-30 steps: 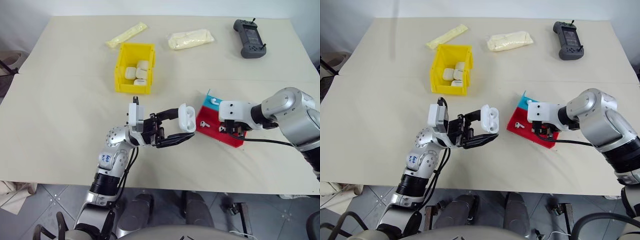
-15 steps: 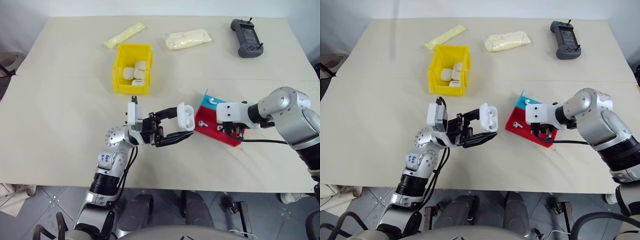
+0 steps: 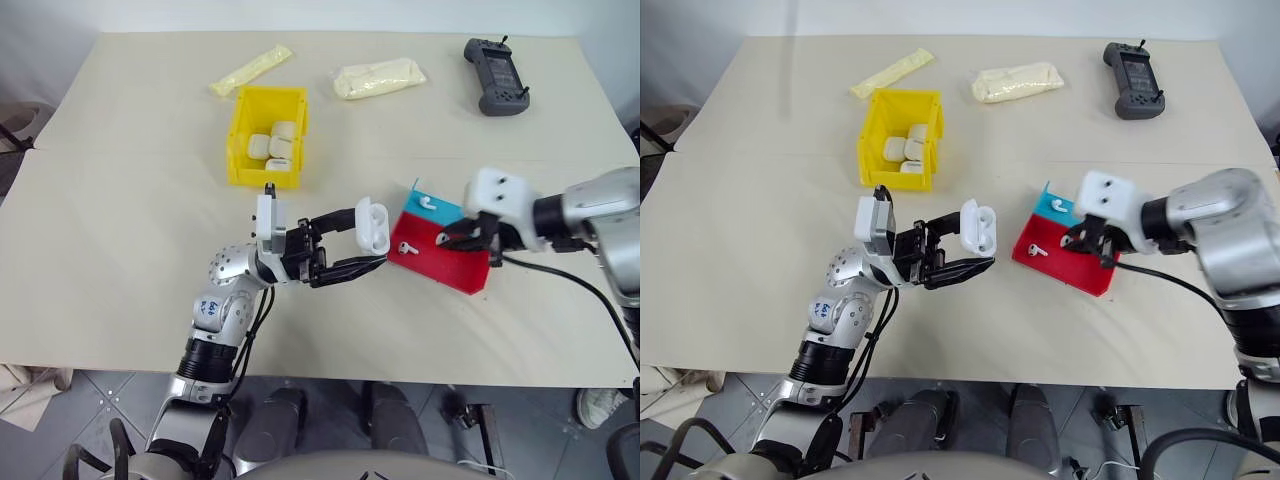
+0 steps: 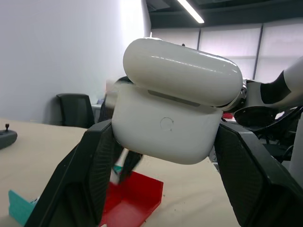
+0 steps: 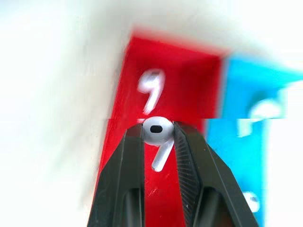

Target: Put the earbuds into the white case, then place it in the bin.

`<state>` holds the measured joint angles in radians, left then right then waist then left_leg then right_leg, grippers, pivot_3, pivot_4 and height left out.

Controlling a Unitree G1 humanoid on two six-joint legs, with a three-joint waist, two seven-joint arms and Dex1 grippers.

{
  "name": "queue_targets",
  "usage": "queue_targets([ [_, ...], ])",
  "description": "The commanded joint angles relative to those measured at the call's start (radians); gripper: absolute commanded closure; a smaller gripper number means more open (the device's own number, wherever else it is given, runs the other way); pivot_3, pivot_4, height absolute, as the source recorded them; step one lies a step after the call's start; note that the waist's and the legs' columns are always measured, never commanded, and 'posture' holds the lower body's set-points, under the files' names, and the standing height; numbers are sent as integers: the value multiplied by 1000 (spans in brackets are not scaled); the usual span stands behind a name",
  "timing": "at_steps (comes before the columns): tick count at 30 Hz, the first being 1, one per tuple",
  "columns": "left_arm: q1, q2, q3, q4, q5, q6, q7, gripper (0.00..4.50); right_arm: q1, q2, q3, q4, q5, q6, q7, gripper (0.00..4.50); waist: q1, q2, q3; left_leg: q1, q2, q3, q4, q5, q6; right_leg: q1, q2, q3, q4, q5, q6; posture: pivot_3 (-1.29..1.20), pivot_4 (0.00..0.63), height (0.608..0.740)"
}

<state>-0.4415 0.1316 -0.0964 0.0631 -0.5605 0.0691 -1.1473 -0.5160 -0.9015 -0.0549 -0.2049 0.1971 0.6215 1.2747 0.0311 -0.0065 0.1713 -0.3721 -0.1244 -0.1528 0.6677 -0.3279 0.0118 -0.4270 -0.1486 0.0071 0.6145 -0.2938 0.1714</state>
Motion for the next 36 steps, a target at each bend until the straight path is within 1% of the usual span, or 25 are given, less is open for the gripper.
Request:
queue_targets([
  [1, -13, -2, 6, 32, 1, -41, -32, 1658, 78, 109, -156, -87, 149, -61, -79, 3986, -4, 0, 0, 0, 0, 0, 0, 0, 0, 0, 0, 0, 0, 0, 0, 0, 150, 740],
  [4, -24, -15, 2, 51, 1, -41, -30, 1658, 168, 226, -237, -150, 243, -116, -147, 3986, -4, 0, 0, 0, 0, 1, 0, 0, 0, -1, 0, 1, 4, 0, 0, 0, 150, 740],
  [6, -30, -10, 14, 51, -13, -39, -45, 1658, 216, 300, -268, -224, 341, -49, -227, 3986, -5, 0, 0, 0, 0, 1, 0, 0, 0, -1, 0, 1, 5, 0, 0, 0, 150, 740],
  [7, -37, 1, 12, 50, -17, -13, -50, 1658, 248, 335, -275, -265, 397, -40, -244, 3986, -5, 0, 0, 0, 0, 1, 0, 0, 0, -1, 0, 1, 5, 0, 0, 0, 150, 740],
  [9, -47, 13, 8, 57, -14, 11, -57, 1658, 279, 403, -269, -317, 467, -29, -309, 3986, -5, 0, 0, 0, 0, 0, 0, 0, 0, -1, 0, 1, 5, 0, 0, 0, 150, 740],
  [12, -58, 27, 9, 56, -19, 43, -64, 1658, 284, 494, -242, -359, 540, -30, -411, 3986, -7, 0, 0, 1, -1, 0, 1, 0, 0, -1, 0, 2, 5, 0, 0, 0, 150, 740],
  [14, -65, 35, 8, 47, -25, 66, -67, 1658, 280, 534, -225, -372, 569, -37, -463, 3986, -7, 0, 0, 1, 0, 0, 0, 0, 0, -1, 0, 2, 6, 0, 0, 0, 150, 740],
  [17, -77, 34, 17, 37, -35, 99, -53, 1658, 277, 548, -178, -365, 566, -68, -467, 3986, -7, 0, 0, 1, -1, 0, 0, 0, 0, -1, 0, 2, 7, 0, 0, 0, 150, 740],
  [25, -88, 38, 28, 20, -40, 136, -51, 1658, 266, 559, -99, -331, 555, -122, -487, 3986, -8, 0, 0, 1, -1, -1, 0, 0, 0, -1, 0, 2, 7, 0, 0, 0, 150, 740],
  [36, -77, 30, 25, -9, -45, 137, -32, 1658, 284, 549, -34, -267, 511, -206, -484, 3986, -8, 0, 0, 1, -1, 0, 0, 0, 0, -1, 0, 2, 6, 0, 0, 0, 150, 740],
])
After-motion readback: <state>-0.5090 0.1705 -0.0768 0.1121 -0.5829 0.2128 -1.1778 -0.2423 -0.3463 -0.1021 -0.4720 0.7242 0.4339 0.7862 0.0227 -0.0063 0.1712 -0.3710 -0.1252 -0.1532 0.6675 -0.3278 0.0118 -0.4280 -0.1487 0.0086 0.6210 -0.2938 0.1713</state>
